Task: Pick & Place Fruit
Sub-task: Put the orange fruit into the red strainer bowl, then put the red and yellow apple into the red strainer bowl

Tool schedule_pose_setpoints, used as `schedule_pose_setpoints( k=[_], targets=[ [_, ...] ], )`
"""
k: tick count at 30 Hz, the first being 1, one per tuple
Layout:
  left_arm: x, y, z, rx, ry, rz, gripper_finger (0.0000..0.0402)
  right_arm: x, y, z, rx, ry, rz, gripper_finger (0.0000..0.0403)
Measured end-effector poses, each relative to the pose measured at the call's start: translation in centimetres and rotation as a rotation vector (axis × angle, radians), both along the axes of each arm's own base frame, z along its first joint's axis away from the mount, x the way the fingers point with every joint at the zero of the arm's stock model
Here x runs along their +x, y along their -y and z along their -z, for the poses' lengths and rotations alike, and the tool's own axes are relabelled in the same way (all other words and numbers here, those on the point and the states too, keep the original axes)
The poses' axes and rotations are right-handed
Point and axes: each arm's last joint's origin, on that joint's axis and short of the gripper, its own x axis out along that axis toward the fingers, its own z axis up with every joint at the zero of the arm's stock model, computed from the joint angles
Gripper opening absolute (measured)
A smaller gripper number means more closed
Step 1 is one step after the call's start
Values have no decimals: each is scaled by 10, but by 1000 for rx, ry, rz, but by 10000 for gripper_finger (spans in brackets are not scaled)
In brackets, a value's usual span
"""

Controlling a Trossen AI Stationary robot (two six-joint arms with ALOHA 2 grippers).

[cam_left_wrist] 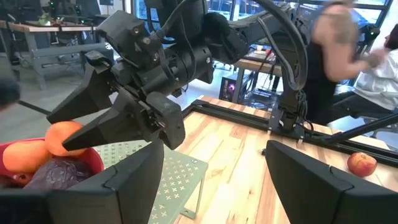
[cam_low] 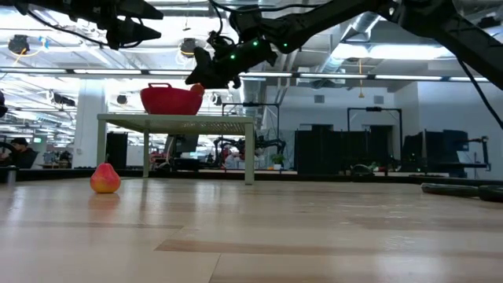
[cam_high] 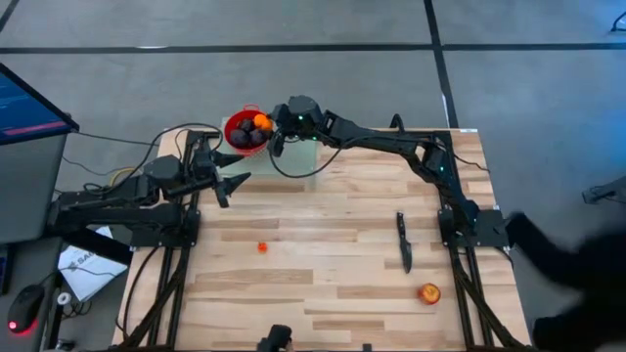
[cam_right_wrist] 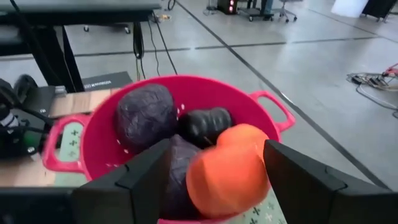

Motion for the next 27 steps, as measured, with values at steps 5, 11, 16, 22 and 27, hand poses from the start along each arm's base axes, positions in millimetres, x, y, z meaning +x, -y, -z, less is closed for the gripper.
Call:
schedule_pose_setpoints(
  k=[5,11,16,22,27],
  targets=[
    [0,0,0,-1,0,0,278,0,2,-7,-59,36,-8,249],
    [0,0,0,-1,0,0,278,-22,-26,-58,-157,-15,-75,249],
    [0,0,0,-1,-1,1,278,-58,-77,-89,-194,-285,-200,249],
    [0,0,0,-1,-2,1,278,-110,-129,-82,-78,-741,-342,249],
    [0,0,0,0,-3,1,278,-145,-142,-60,140,-955,-373,249]
  ],
)
